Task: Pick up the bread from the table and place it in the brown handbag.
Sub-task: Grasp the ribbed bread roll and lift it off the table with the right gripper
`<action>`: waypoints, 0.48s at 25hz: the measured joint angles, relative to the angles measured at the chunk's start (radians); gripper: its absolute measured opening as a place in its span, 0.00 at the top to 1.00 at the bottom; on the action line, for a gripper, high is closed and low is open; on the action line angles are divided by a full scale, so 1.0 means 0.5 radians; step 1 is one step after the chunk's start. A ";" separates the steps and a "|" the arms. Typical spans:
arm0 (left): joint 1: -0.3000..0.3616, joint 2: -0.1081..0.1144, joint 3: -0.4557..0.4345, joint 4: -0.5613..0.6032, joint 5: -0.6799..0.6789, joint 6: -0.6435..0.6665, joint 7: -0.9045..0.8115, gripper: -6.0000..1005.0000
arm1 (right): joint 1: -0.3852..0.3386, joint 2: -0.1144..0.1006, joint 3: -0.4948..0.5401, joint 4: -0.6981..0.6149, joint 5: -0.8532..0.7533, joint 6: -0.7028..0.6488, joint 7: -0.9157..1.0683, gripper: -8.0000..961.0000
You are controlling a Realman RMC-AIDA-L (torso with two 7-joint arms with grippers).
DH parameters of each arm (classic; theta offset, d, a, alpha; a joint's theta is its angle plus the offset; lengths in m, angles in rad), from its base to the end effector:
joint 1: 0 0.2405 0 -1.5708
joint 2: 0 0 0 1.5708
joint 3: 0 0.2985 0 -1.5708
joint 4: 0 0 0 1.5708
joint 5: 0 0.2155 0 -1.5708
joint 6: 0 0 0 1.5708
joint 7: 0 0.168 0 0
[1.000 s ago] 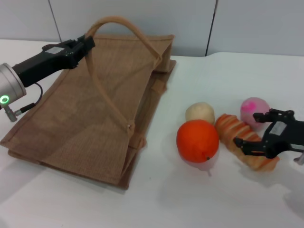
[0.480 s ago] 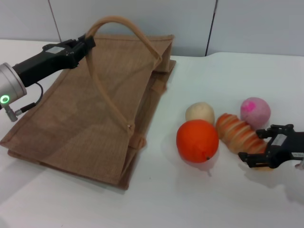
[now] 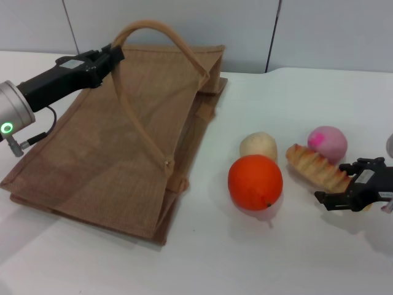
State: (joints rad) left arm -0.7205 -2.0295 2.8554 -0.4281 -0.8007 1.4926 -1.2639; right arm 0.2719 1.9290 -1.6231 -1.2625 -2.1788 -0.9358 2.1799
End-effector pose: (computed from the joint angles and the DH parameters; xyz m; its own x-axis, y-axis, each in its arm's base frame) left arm -0.3034 0.4241 0.0156 0.4944 0.2536 0.8315 0.7458 -0.6150 -0.2559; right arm 0.3069 0.3666 -0.0409 0.8813 -0.4718 -0.0286 -0.4170 -0.7476 -0.5169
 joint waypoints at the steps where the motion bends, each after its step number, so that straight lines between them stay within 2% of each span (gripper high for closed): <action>1: -0.001 0.000 0.001 0.000 0.000 0.000 0.000 0.87 | 0.004 0.003 0.000 0.007 -0.023 0.010 0.014 0.10; 5: -0.001 0.000 -0.001 0.001 0.000 0.000 0.000 0.87 | 0.030 0.020 -0.003 0.041 -0.093 0.032 0.054 0.11; 12: 0.000 0.000 -0.002 0.000 0.000 -0.002 0.000 0.87 | 0.045 0.027 0.000 0.056 -0.105 0.040 0.060 0.22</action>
State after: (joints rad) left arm -0.7204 -2.0295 2.8547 -0.4279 -0.8008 1.4916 -1.2637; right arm 0.2946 1.9426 -1.6230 -1.2344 -2.2312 -0.9160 2.2098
